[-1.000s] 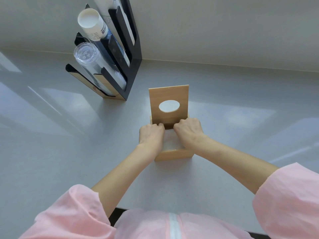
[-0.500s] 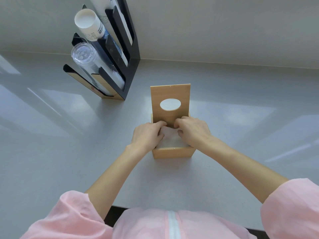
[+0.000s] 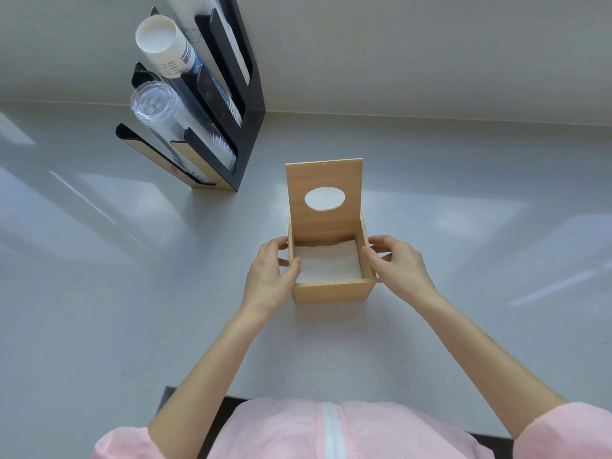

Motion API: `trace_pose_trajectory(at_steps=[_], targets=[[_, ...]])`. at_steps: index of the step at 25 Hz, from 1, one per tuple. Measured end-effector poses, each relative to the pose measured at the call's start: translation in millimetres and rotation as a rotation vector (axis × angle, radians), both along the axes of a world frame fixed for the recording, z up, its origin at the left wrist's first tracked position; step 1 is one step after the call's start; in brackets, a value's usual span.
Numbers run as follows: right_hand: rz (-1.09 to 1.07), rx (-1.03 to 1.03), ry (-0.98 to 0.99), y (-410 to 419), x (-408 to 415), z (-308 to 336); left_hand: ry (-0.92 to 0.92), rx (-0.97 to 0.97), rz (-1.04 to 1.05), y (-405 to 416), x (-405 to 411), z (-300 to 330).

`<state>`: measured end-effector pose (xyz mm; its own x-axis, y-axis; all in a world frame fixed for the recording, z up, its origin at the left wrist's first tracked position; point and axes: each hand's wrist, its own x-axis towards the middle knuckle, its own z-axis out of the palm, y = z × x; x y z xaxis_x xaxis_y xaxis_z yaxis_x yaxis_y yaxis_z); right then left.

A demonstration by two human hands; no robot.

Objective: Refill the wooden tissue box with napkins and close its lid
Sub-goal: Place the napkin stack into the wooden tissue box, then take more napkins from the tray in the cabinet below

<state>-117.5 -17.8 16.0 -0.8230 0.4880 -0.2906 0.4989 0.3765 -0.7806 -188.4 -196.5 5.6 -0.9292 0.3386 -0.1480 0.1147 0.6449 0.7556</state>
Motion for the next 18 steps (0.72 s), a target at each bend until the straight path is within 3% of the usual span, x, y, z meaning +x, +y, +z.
trace_pose_trajectory(at_steps=[13, 18], targets=[[-0.079, -0.003, 0.015, -6.0, 8.9, -1.8, -0.089, 0.094, 0.016, -1.2, -3.0, 10.4], [0.014, 0.198, -0.016, -17.5, 23.8, 0.2, 0.173, -0.138, -0.066, -7.6, 11.4, 9.9]])
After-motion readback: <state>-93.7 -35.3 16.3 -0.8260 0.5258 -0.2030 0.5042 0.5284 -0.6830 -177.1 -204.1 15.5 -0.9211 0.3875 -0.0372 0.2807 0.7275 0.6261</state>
